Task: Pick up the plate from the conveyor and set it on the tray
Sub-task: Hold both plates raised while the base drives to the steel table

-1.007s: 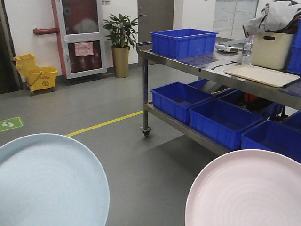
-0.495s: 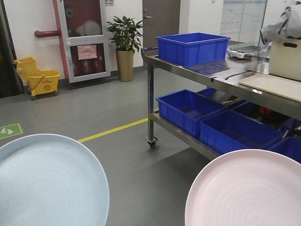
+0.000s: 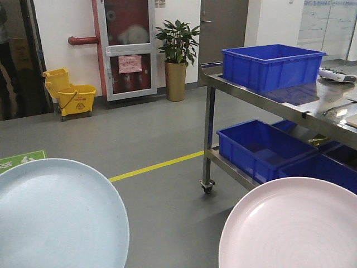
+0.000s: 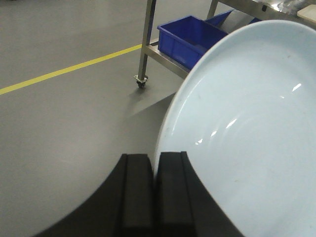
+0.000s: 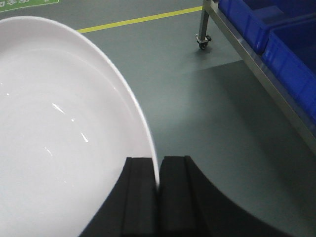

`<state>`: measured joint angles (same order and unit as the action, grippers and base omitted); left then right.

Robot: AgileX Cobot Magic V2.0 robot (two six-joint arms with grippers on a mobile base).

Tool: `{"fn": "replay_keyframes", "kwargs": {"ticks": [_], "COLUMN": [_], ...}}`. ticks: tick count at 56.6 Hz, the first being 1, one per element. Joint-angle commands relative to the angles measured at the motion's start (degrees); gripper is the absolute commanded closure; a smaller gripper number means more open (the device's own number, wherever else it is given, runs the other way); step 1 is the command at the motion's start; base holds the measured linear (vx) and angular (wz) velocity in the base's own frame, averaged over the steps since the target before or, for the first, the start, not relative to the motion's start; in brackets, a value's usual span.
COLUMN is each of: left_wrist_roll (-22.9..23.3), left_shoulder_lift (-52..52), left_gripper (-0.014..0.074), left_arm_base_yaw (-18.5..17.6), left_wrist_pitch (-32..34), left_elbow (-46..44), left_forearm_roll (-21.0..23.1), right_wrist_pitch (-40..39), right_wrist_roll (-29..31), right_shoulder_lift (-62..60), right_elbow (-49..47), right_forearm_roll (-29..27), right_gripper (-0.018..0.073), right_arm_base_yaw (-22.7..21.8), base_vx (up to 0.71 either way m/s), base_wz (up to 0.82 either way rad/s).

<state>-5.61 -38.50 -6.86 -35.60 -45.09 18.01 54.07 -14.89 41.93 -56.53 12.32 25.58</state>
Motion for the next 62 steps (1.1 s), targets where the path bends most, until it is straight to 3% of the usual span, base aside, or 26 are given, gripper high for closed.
{"fn": "replay_keyframes", "kwargs": {"ticks": [1,28,62], "left_wrist_roll": [0.14,0.14,0.14], "left_shoulder_lift": [0.08,0.08,0.08], "left_gripper": [0.0602,0.0602,0.0602], "left_arm_base_yaw": [-0.11,-0.11,-0.11], "left_wrist_pitch": [4.79,4.79,4.79], "left_elbow": [-1.73,-1.73,-1.73], "left_forearm_roll": [1.31,1.31,1.31], "right_wrist_pitch": [-4.58,-4.58,-4.58], "right_wrist_roll": [-0.14,-0.14,-0.14], "right_shoulder_lift": [-0.15,-0.15,-0.15], "right_elbow": [-1.49,-1.49,-1.49], "right_forearm_roll": [1.24,1.24,1.24], "right_gripper": [0.0568,0.0568,0.0568], "right_arm_base_yaw": [-0.19,-0.19,-0.19], "base_vx": [0.51,0.52,0.47], "base_wz": [0.06,-0.13,-0.45]}}
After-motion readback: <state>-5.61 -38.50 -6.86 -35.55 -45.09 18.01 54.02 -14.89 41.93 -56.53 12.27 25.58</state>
